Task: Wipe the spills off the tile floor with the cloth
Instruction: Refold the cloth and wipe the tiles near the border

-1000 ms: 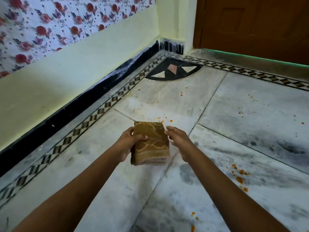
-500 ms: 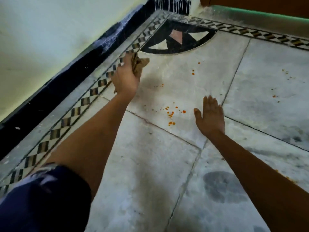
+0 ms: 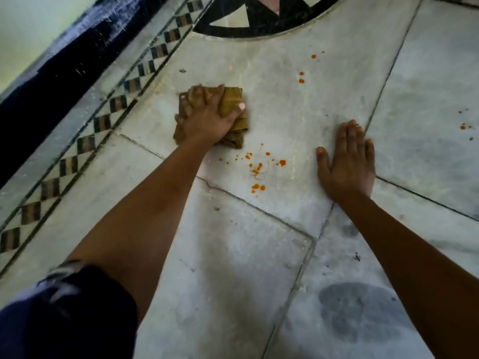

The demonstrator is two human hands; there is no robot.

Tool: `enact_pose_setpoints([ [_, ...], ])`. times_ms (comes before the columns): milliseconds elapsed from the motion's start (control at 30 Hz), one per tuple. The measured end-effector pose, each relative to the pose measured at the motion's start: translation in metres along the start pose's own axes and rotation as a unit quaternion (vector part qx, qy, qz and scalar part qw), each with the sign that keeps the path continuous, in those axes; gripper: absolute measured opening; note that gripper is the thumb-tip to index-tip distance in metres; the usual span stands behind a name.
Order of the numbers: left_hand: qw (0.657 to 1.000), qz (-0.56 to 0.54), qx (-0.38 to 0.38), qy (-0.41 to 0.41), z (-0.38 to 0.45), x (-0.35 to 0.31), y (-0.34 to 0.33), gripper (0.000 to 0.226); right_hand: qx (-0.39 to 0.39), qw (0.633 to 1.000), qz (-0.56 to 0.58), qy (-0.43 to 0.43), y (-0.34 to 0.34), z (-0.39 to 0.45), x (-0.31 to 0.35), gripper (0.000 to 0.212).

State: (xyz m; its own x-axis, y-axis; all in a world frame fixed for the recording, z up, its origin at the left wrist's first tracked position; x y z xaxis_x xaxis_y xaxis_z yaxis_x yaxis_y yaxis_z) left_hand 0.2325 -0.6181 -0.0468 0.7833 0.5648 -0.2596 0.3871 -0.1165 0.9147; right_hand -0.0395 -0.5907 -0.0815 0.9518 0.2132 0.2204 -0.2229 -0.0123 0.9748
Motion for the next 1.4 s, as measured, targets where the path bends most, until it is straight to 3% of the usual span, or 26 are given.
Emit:
enact_pose_setpoints([
  [133,0.995,0.054,-0.006,-0.085,0.004,-0.036,-0.011,0.072,-0.006,1.000,0.003,0.001,0.001,0.002,-0.001,0.071],
  [267,0.975,0.127,-0.003,-0.182,-0.008,-0.010,-0.013,0.076,-0.012,1.000,0.007,-0.001,0.001,0.002,-0.002,0.071],
  [400,0.993,0.083,-0.021,-0.081,0.019,0.011,0.001,0.065,-0.020,1.000,0.010,0.000,-0.001,0.001,-0.001,0.070],
  [533,0.996,0.068,-0.030,-0.041,0.043,-0.041,0.000,0.061,-0.021,1.000,0.014,0.003,-0.001,0.001,-0.001,0.070],
  [633,0.984,0.104,-0.011,-0.141,0.025,-0.049,-0.012,0.076,-0.027,0.999,0.022,0.004,-0.001,0.002,0.000,0.070],
  [733,0.968,0.137,-0.030,-0.209,0.006,-0.010,-0.015,0.086,-0.028,0.999,0.020,0.000,0.000,0.002,-0.001,0.071],
  [833,0.986,0.099,-0.059,-0.119,0.024,0.008,-0.001,0.075,-0.026,1.000,0.013,0.001,-0.001,0.001,-0.002,0.072],
  [900,0.995,0.064,-0.052,-0.053,0.039,-0.014,0.003,0.067,-0.027,1.000,0.012,-0.001,-0.002,0.001,-0.001,0.073],
  [967,0.997,0.058,-0.025,-0.049,0.042,-0.049,-0.002,0.066,-0.023,1.000,0.010,-0.003,-0.001,0.001,-0.002,0.072],
  [1067,0.981,0.096,0.006,-0.166,0.019,-0.074,-0.018,0.073,-0.009,1.000,0.011,-0.002,0.001,0.002,-0.001,0.072],
  [1167,0.953,0.096,-0.023,-0.287,-0.010,-0.044,-0.028,0.081,-0.010,0.998,0.059,-0.020,0.004,0.002,-0.003,0.072],
  [1233,0.961,0.062,-0.048,-0.267,-0.009,-0.020,-0.022,0.083,-0.031,0.994,0.093,-0.038,0.011,0.009,-0.007,0.072],
  [1300,0.977,0.052,-0.055,-0.197,0.010,-0.015,-0.015,0.079,-0.054,0.994,0.085,-0.048,0.018,0.025,-0.019,0.071],
  [1400,0.988,0.057,-0.043,-0.138,0.036,-0.050,-0.013,0.066,-0.042,0.997,0.029,-0.063,0.024,0.055,-0.049,0.067],
])
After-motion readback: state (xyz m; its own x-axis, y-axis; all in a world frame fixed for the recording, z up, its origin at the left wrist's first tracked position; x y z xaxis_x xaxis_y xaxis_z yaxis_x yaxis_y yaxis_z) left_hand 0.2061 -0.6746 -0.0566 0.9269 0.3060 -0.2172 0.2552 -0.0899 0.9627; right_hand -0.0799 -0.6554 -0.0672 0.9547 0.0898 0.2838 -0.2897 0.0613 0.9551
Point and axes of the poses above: each hand's wrist, its own z-axis towards the middle knuckle, its own y-axis out of the back of the hand, x = y × z, the point moved 2 cm from there along z, towards the middle knuckle, and after that the axes turned 7 degrees about y, right-handed, at the moved point
